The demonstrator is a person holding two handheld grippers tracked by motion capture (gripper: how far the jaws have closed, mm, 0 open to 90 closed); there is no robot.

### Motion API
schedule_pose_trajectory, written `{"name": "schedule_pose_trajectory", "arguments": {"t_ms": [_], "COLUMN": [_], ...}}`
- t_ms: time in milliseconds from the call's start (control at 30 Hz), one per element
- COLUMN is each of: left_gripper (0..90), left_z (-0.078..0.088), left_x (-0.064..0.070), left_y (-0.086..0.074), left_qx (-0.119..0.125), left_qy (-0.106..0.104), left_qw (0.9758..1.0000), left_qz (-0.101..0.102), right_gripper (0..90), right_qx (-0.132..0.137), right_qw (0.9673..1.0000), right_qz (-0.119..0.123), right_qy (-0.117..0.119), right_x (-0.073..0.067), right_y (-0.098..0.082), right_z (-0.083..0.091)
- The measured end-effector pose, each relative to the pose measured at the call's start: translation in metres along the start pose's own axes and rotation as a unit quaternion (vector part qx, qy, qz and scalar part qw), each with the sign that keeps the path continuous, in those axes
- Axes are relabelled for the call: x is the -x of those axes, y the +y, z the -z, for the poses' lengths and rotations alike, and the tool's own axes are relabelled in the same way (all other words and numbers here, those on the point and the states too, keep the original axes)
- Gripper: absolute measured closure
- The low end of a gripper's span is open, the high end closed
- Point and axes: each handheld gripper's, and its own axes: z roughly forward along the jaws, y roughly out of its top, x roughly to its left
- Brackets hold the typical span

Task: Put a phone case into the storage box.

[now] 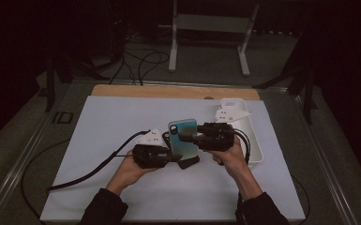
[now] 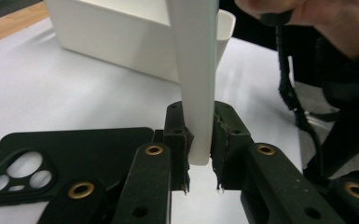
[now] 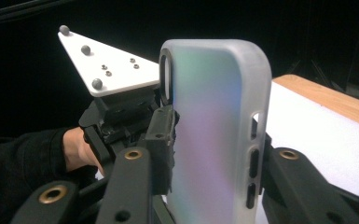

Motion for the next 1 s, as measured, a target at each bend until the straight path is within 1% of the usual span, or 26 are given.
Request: {"name": "schedule_pose_trajectory", "arguments": {"t_ms": [67, 100, 133, 167, 200, 233, 267, 367, 433, 533, 567, 600, 633, 667, 700, 733, 767, 867, 1000], "left_gripper": [80.6, 81.2, 81.3, 81.4, 81.3, 81.4, 81.4, 81.4, 81.4, 81.3, 81.3, 81.3, 81.3, 81.3, 81.3, 81.3, 81.3, 81.3, 81.2], "left_z": [0.001, 0.002, 0.003, 0.003, 0.005, 0.005, 0.006, 0.005, 0.005, 0.004, 0.004, 0.004, 0.004, 0.004, 0.003, 0.003, 0.003, 0.002, 0.001], "left_x": [0.001, 0.002, 0.002, 0.002, 0.002, 0.001, 0.001, 0.000, 0.000, 0.000, -0.001, -0.001, -0.001, -0.001, -0.002, -0.002, -0.002, -0.003, -0.004], "left_y": [0.001, 0.001, 0.002, 0.002, 0.002, 0.002, 0.001, 0.001, 0.001, 0.001, 0.001, 0.001, 0.001, 0.001, 0.001, 0.001, 0.001, 0.001, 0.002], "left_qx": [0.009, 0.012, 0.010, 0.013, 0.014, 0.011, 0.009, 0.001, -0.001, -0.003, -0.005, -0.005, -0.006, -0.007, -0.008, -0.008, -0.009, -0.008, -0.009], "left_qy": [-0.010, -0.005, -0.003, -0.003, 0.007, 0.011, 0.017, 0.038, 0.054, 0.066, 0.071, 0.074, 0.079, 0.082, 0.089, 0.090, 0.093, 0.103, 0.120], "left_qw": [0.9999, 0.9999, 0.9999, 0.9999, 0.9999, 0.9999, 0.9998, 0.9993, 0.9985, 0.9978, 0.9974, 0.9972, 0.9968, 0.9965, 0.9958, 0.9957, 0.9954, 0.9943, 0.9921], "left_qz": [-0.001, -0.005, -0.004, -0.003, -0.004, -0.004, -0.003, 0.000, 0.002, 0.007, 0.009, 0.009, 0.011, 0.012, 0.016, 0.017, 0.019, 0.025, 0.034], "right_gripper": [59.4, 46.6, 38.9, 35.9, 34.5, 24.7, 21.4, 14.0, 13.5, 11.0, 10.5, 10.0, 9.9, 9.3, 9.2, 9.2, 9.2, 9.2, 9.2], "right_qx": [0.005, 0.003, -0.004, -0.014, -0.015, -0.013, -0.016, -0.017, -0.019, -0.021, -0.022, -0.025, -0.026, -0.028, -0.029, -0.027, -0.026, -0.023, -0.021], "right_qw": [0.9999, 0.9998, 1.0000, 0.9994, 0.9993, 0.9988, 0.9981, 0.9965, 0.9952, 0.9927, 0.9922, 0.9908, 0.9902, 0.9886, 0.9874, 0.9864, 0.9863, 0.9847, 0.9834], "right_qz": [-0.006, -0.009, -0.003, 0.007, 0.010, 0.002, 0.001, -0.004, -0.010, -0.019, -0.021, -0.022, -0.022, -0.021, -0.020, -0.026, -0.028, -0.034, -0.034], "right_qy": [0.009, 0.016, -0.005, -0.030, -0.031, -0.047, -0.060, -0.082, -0.095, -0.117, -0.121, -0.131, -0.135, -0.147, -0.154, -0.160, -0.161, -0.169, -0.177], "right_x": [0.001, 0.000, -0.001, -0.002, -0.001, -0.001, -0.001, 0.000, 0.000, 0.002, 0.002, 0.002, 0.002, 0.001, 0.001, 0.001, 0.001, 0.002, 0.001], "right_y": [0.000, 0.000, 0.001, 0.001, 0.000, 0.000, 0.000, -0.001, -0.001, -0.002, -0.002, -0.002, -0.002, -0.002, -0.001, -0.001, -0.001, 0.000, 0.000], "right_z": [0.001, 0.001, 0.000, -0.001, -0.001, 0.000, 0.000, 0.003, 0.005, 0.009, 0.010, 0.011, 0.011, 0.011, 0.011, 0.012, 0.012, 0.013, 0.012]}}
